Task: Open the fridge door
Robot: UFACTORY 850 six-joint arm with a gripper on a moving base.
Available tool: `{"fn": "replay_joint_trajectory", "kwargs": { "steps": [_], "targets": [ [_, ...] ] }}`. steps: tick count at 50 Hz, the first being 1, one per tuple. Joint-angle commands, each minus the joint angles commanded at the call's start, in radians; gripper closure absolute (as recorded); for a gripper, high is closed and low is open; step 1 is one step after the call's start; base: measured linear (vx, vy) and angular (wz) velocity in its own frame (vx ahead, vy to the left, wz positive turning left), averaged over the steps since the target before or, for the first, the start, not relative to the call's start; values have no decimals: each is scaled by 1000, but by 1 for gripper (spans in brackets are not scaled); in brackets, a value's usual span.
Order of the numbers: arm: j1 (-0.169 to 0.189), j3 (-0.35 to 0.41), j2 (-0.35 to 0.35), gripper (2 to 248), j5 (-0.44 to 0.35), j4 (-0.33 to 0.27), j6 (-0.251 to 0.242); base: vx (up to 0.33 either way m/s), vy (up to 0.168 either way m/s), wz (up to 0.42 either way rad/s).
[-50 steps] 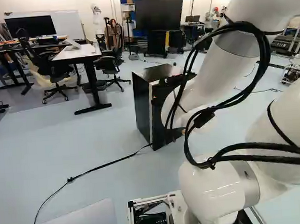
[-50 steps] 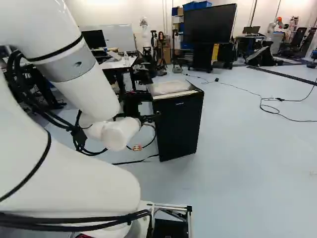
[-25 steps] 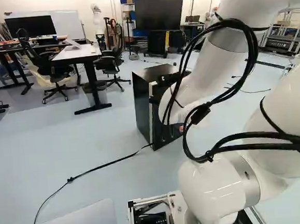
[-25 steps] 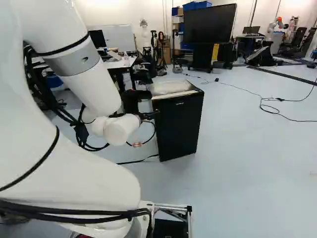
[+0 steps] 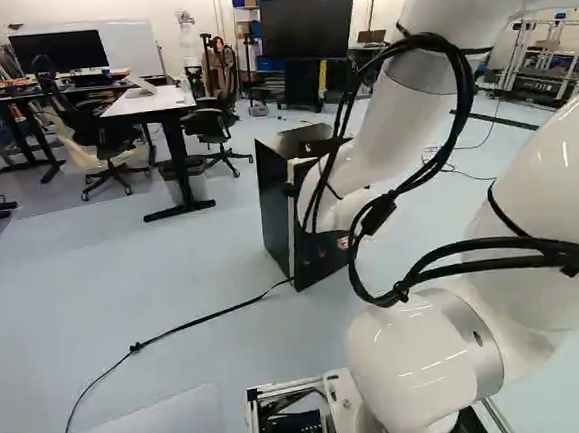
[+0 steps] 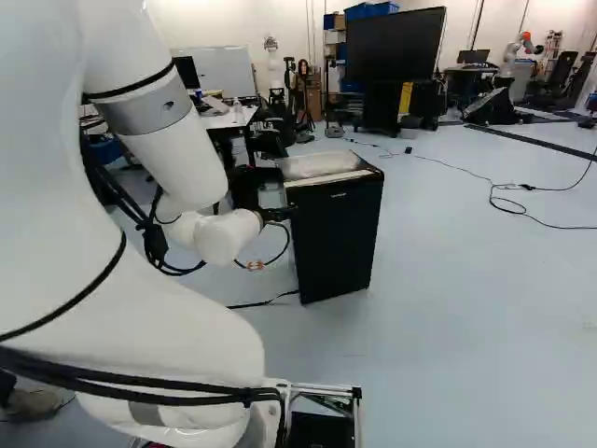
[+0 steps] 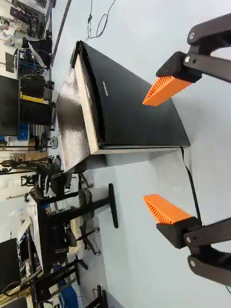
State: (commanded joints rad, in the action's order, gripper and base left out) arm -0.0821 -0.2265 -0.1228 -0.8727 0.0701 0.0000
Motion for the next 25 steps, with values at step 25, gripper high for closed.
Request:
{"fn": "replay_joint_trajectory", "kwargs": {
  "steps": [25],
  "targets": [
    [-80, -61, 64, 3, 0, 108, 0, 0, 0, 0]
  ]
}}
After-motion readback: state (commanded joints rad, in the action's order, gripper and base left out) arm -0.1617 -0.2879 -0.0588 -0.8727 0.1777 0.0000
